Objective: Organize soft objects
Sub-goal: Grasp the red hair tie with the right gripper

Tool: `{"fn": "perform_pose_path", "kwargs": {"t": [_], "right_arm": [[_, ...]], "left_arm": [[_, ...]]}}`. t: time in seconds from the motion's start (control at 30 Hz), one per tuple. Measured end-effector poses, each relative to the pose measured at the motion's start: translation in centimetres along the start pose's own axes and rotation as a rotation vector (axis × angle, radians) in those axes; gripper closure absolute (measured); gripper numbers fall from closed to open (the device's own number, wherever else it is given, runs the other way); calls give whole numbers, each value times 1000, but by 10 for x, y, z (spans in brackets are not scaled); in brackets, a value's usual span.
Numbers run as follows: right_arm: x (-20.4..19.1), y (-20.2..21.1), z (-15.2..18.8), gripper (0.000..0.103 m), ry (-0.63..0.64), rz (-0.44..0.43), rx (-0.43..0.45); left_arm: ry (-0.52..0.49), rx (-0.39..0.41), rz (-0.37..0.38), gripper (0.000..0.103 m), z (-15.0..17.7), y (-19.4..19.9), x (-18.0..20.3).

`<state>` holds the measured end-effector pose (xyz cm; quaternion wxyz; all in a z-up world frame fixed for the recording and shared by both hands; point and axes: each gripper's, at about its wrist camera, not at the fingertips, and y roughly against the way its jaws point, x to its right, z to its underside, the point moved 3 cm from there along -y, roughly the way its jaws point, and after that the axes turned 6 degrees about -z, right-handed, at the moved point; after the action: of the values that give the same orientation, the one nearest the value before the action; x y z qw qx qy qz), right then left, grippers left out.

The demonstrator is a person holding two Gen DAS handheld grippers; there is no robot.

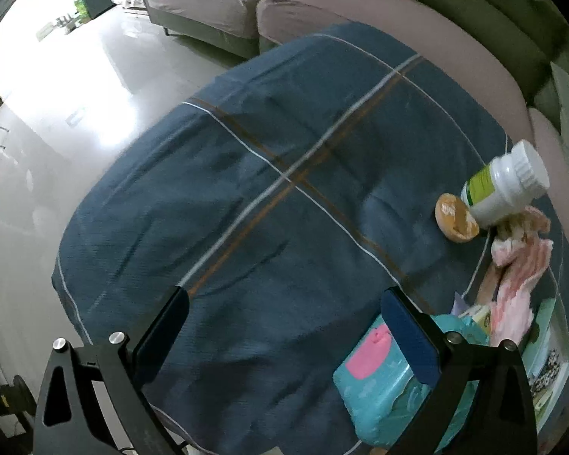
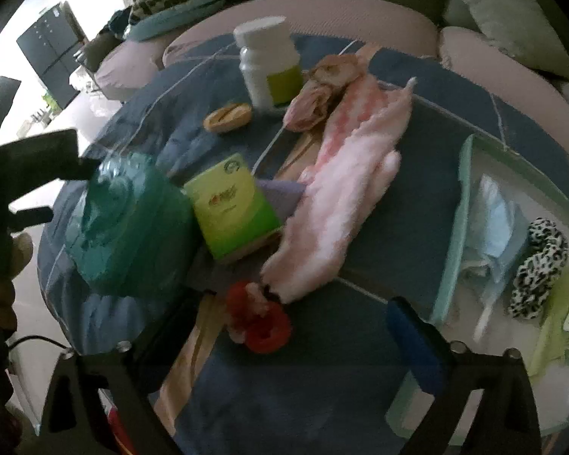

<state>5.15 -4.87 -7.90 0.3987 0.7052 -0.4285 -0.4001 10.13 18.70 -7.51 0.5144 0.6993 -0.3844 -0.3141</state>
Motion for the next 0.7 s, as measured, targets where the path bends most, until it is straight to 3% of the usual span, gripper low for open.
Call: {"fn": "perform_pose_path", "kwargs": {"t": [0.17, 0.27, 0.37, 0.53, 0.7], "right_arm": [[-1, -5, 4, 28, -16, -23, -18], [-1, -6, 4, 47, -26, -48, -22], [-2, -5, 4, 60, -33, -72, -20], [-2, -1, 2, 73, -37, -90, -5], [-1, 5, -1, 78, -45, -98, 17]], "left_arm": [[1, 10, 10, 2, -2, 3, 1], [12, 13, 12, 2, -2, 4, -1], [16, 2, 13, 2, -1, 3, -1], [17, 9, 16, 2, -6, 4, 0], [13, 17, 21, 2, -6, 8, 2]]}}
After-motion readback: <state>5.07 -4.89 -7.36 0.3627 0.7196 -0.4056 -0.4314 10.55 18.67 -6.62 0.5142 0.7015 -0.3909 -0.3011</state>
